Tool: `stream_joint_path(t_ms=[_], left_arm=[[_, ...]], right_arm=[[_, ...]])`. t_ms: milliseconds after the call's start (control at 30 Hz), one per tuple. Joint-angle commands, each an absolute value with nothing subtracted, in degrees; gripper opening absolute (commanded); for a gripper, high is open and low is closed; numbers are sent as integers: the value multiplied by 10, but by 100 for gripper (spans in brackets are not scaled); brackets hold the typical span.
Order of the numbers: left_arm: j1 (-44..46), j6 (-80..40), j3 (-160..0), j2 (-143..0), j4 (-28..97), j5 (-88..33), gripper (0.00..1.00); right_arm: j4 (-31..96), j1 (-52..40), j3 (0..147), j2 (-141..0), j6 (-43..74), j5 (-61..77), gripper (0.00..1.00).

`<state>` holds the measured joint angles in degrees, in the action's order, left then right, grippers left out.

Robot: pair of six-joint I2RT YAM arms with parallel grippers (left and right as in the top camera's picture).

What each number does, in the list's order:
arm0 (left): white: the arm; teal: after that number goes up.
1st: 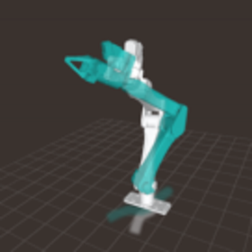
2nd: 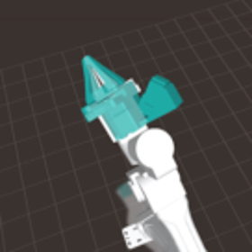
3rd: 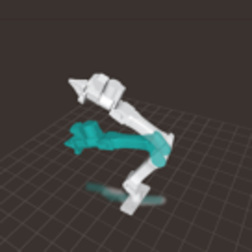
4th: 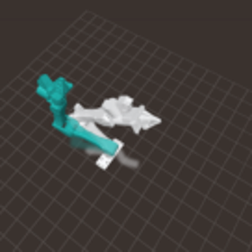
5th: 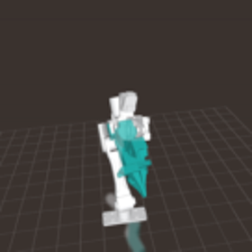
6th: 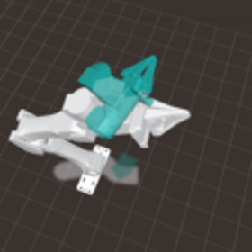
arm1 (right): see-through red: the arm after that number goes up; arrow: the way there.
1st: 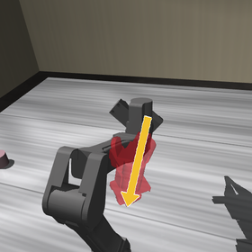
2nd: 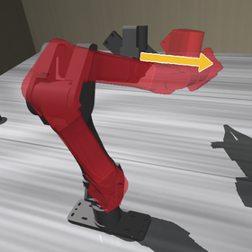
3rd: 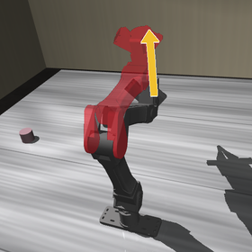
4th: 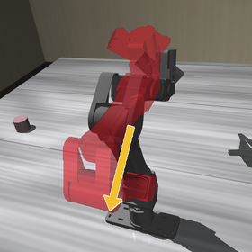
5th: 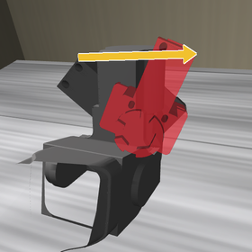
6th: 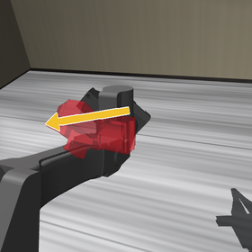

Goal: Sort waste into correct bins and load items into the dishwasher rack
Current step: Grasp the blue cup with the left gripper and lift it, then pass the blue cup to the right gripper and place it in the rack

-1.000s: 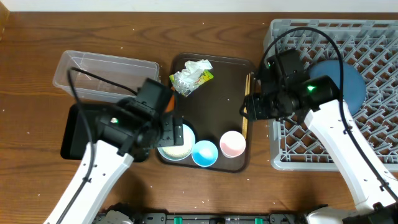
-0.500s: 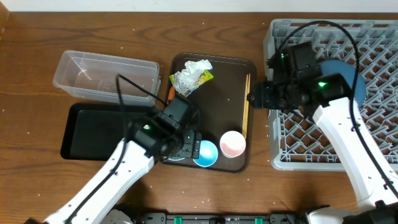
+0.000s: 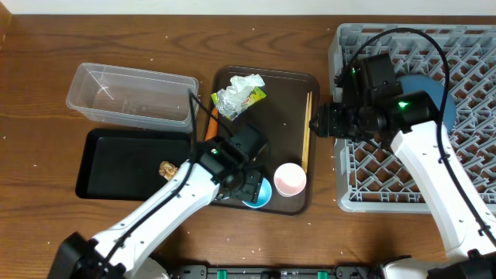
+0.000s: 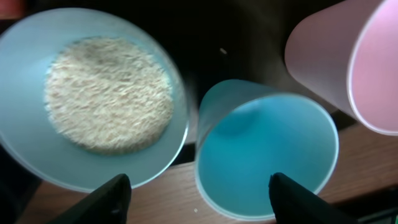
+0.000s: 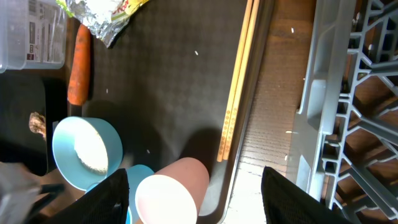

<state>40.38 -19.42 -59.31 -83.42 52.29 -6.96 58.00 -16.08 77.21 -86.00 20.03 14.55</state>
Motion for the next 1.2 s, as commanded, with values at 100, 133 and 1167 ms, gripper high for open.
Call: stream_joint_path(t_ms=[100,133,1167], left_arm=[[416,-174,-591,-886,512,-69,49],[416,-174,-591,-893,513,-69,45],[69,-150,-701,-760,312,-735,6]], right_arm=[[581,-158,773,-861,208,150,61],[581,-158,773,-861,208,150,61],[468,-119,773,-853,-126,834,63]])
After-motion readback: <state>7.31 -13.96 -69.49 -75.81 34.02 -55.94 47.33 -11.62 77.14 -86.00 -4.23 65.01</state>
